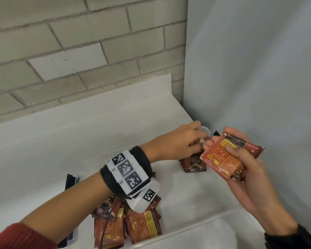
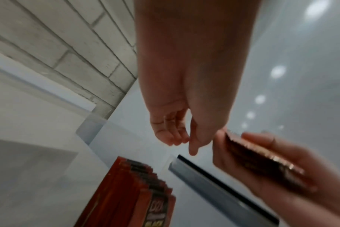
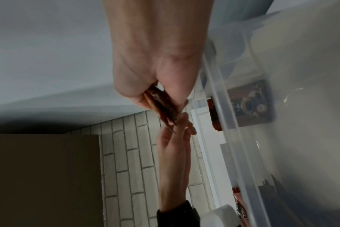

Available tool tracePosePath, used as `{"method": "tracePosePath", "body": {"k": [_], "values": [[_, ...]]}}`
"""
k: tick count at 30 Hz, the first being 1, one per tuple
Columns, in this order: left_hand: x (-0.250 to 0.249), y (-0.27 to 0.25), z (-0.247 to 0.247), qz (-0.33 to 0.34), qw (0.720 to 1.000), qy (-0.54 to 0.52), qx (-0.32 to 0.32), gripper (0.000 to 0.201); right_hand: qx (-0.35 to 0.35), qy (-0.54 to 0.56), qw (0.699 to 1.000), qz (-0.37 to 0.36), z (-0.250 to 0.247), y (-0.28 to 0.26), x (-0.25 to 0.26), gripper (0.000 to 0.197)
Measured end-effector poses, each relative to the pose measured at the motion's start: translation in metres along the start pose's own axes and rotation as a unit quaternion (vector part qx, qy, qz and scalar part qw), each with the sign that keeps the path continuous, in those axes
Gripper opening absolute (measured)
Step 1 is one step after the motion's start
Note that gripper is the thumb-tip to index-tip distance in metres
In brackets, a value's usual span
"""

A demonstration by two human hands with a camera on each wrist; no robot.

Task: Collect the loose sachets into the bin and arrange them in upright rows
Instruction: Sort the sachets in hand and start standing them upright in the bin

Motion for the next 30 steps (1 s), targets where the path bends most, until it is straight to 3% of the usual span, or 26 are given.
{"method": "tracePosePath", "body": {"k": [5, 9, 13, 18, 24, 27, 30], "values": [[-0.003, -0.009, -0.024, -0.069, 0.983, -0.146, -0.084, 0.027, -0.017, -0.041, 0.999, -0.015, 0.001, 0.001, 0.002, 0.033], [-0.012, -0.017, -0.020, -0.093, 0.959, -0.259, -0.074, 0.030, -0.021, -0.046, 0.998, -0.024, 0.001, 0.001, 0.003, 0.031], [-0.011, -0.020, -0.015, -0.104, 0.949, -0.288, -0.071, 0.040, -0.025, -0.046, 0.998, -0.020, 0.001, 0.002, 0.002, 0.028], [-0.011, -0.023, -0.030, -0.093, 0.946, -0.287, -0.116, 0.032, -0.036, -0.035, 0.999, -0.020, 0.000, 0.003, 0.001, 0.026], [-0.017, -0.031, -0.054, -0.029, 0.955, -0.203, -0.214, 0.027, -0.048, -0.037, 0.998, -0.011, 0.001, 0.004, 0.002, 0.065], [-0.033, -0.031, -0.055, 0.038, 0.969, -0.127, -0.207, 0.027, -0.044, -0.025, 0.999, -0.004, 0.001, 0.005, 0.000, 0.074], [-0.043, -0.030, -0.046, 0.072, 0.980, -0.082, -0.165, 0.028, -0.036, -0.005, 0.999, 0.011, -0.002, 0.006, -0.002, 0.053]]}}
Point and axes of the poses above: each hand's wrist, its own y-axis towards the middle knuckle, its own z-axis out of the palm, x = y × z, the point moved 9 cm from there along y, towards the middle knuckle, and after that the axes turned 11 degrees about z, right-handed, at the moved point
